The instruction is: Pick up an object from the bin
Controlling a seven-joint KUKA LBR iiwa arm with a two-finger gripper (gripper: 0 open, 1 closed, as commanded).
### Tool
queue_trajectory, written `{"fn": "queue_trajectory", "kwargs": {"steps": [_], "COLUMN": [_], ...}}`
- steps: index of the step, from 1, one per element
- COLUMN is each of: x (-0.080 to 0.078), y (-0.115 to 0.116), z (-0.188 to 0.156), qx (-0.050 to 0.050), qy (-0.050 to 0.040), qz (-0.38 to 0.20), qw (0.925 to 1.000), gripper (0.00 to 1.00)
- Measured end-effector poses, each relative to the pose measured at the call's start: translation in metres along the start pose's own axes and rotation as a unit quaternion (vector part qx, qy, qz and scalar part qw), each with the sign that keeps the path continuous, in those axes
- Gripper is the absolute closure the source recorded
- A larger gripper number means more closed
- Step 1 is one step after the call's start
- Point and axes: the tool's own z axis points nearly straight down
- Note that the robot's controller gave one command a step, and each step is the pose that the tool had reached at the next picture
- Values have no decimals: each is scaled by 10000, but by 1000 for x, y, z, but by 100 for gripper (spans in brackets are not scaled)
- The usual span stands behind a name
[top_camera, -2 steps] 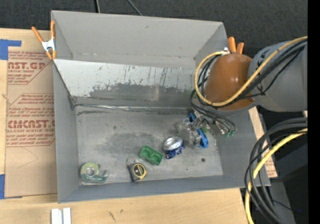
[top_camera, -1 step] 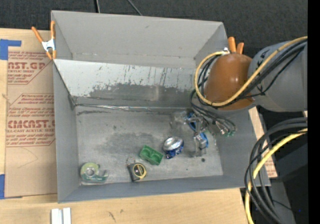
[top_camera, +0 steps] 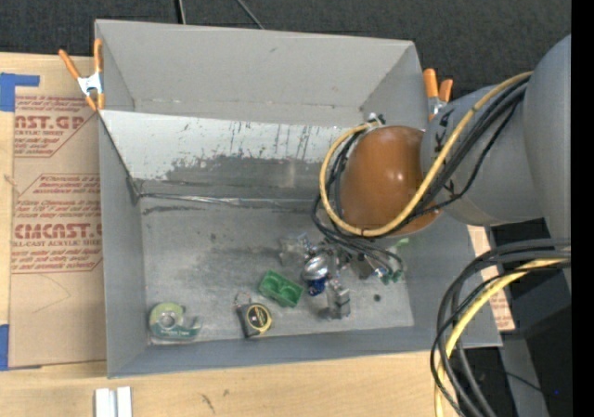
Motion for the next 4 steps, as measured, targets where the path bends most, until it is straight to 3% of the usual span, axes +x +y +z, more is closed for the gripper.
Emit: {"fn": "queue_trajectory", "kwargs": {"steps": [1, 2, 3, 4], "x": [5, 5, 5, -5], "y": [-52, -50, -50, 25], "z": [2, 2, 2, 4], "qx": [37, 32, 33, 6], "qy": [-14, -15, -14, -7], "qz": [1063, 1049, 1049, 663], "qw": [9943, 9945, 9945, 9978], "gripper": [0, 100, 0, 0]}}
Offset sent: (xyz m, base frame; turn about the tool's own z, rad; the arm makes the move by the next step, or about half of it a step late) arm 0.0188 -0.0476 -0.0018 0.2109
